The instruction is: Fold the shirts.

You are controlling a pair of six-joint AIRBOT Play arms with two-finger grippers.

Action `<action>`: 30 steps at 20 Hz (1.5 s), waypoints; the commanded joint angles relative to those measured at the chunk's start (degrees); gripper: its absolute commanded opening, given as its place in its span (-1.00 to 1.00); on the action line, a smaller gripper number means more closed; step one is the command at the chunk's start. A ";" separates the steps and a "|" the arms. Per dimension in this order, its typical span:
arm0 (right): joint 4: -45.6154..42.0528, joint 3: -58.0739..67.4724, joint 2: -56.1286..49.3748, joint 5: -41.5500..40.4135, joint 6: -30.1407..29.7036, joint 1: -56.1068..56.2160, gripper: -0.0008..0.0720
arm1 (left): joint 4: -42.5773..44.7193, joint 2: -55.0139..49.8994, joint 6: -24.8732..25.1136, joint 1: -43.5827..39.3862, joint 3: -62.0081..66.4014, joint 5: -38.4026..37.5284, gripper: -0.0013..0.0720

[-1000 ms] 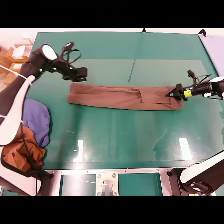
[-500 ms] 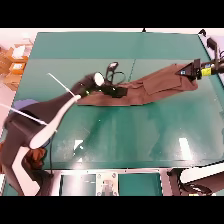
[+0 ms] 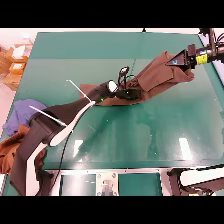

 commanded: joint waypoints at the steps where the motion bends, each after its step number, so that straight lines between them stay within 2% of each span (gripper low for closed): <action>1: 0.07 0.26 0.15 0.20 2.19 1.68 -0.92 | 0.90 -0.57 0.28 1.73 2.67 -2.71 -0.91; 3: 0.13 0.26 0.15 0.20 3.19 1.70 -0.92 | 0.92 -1.20 -1.88 2.78 2.60 -0.48 -0.91; 5: 0.13 0.26 0.15 -0.02 4.26 2.19 -0.92 | -1.90 -3.65 -1.88 2.47 2.69 -0.42 -0.91; 7: 0.11 0.26 0.15 -0.02 4.50 2.89 -0.92 | -8.63 -6.73 0.11 1.68 3.80 -0.02 -0.91; 9: 0.11 0.26 0.15 0.00 5.97 3.89 -0.92 | -11.58 -9.40 1.73 0.76 6.95 -0.55 -0.91; 13: 0.07 0.26 0.15 -0.13 6.60 5.44 -0.92 | -11.37 -10.47 1.62 0.44 9.73 -5.92 -0.91; 16: 0.07 0.26 0.15 -0.66 7.26 5.46 -0.92 | -8.70 -8.85 1.62 4.28 9.73 -16.00 -0.91; 18: 0.11 0.26 0.15 -0.76 7.72 5.73 -0.92 | -4.11 -5.68 1.51 9.22 9.70 -22.84 -0.91; 20: 0.13 0.26 0.15 -2.08 8.87 6.97 -0.92 | 5.68 0.15 -0.61 14.95 9.70 -28.83 -0.91; 23: 0.11 0.26 0.11 -6.14 9.90 11.65 -0.92 | 19.39 9.77 -0.35 22.34 9.70 -36.74 -0.91; 26: 0.04 0.24 -0.31 -14.75 12.22 19.26 -0.92 | 31.10 16.57 1.25 28.39 9.70 -43.82 -0.91; 30: -0.76 0.20 -4.33 -29.22 13.22 32.44 -0.92 | 47.47 20.00 2.23 33.03 9.77 -49.37 -0.91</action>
